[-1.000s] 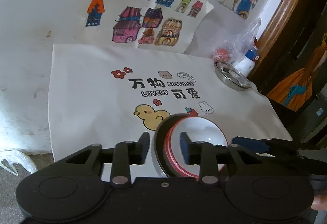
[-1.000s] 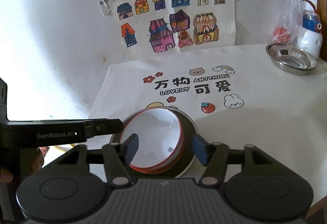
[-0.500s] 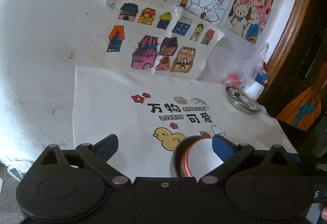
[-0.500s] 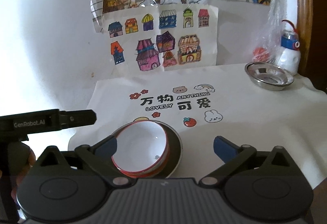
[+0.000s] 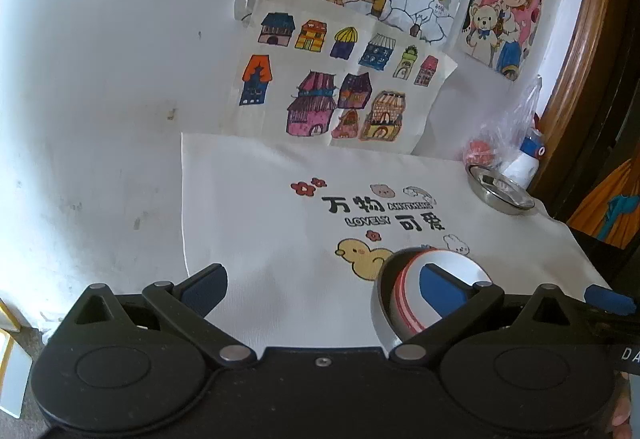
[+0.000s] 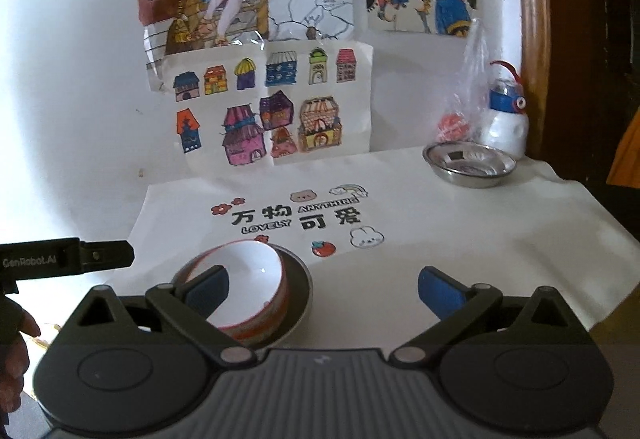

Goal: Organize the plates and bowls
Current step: 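Move both grippers to the rim of the steel bowl holding the nested bowls, then close the left gripper on the steel bowl rim while the right gripper closes too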

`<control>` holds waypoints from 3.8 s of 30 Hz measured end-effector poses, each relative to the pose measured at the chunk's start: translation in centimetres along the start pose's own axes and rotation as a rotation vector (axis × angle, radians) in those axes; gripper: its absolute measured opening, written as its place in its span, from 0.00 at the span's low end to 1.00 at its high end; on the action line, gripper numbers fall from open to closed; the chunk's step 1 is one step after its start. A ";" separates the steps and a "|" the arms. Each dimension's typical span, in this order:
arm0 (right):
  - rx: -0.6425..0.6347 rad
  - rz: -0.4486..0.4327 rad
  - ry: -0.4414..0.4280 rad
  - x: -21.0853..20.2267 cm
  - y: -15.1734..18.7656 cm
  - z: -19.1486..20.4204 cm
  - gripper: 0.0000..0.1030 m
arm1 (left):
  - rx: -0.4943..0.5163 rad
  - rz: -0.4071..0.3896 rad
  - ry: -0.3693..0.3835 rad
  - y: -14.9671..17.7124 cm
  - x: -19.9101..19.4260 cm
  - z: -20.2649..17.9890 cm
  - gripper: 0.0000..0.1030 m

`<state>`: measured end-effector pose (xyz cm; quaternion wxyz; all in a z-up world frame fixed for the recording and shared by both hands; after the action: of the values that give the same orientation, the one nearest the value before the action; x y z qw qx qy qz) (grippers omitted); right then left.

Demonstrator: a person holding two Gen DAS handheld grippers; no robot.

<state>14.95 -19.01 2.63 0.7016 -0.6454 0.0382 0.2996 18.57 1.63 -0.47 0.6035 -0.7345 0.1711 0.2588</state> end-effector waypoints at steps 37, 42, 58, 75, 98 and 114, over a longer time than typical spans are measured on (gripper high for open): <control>0.056 0.001 0.154 -0.4 4.7 -1.6 1.00 | 0.085 0.070 -0.009 5.6 -0.1 -0.7 0.99; 0.065 0.013 0.147 0.0 5.0 -1.9 1.00 | 0.094 0.074 -0.012 5.6 0.2 -0.8 0.99; 0.092 0.019 0.138 1.4 4.7 -3.2 1.00 | 0.091 0.060 -0.029 4.3 1.6 -1.9 0.99; 0.069 0.033 0.125 3.1 3.8 -3.7 1.00 | 0.105 0.079 -0.050 3.1 3.5 -2.3 0.99; -0.011 0.450 -0.071 7.7 1.6 -3.9 0.97 | 0.277 0.396 0.106 0.4 7.8 -2.2 0.87; 0.167 0.632 -0.175 9.8 1.7 -4.0 0.59 | 0.282 0.638 0.188 0.3 9.2 -4.3 0.47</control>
<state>23.48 -19.10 -3.85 0.6251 -0.5139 0.2003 0.5524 26.59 -2.02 -5.51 0.5695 -0.5740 0.4805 0.3395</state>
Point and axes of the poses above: each gripper's, at about its wrist camera, not at the fingertips, and x roughly the way its jaws point, z to its left, y to its underside, the point moved 9 cm from there along x, roughly the way its jaws point, and after that the axes turned 13 degrees about -y, right-handed, at the moved point
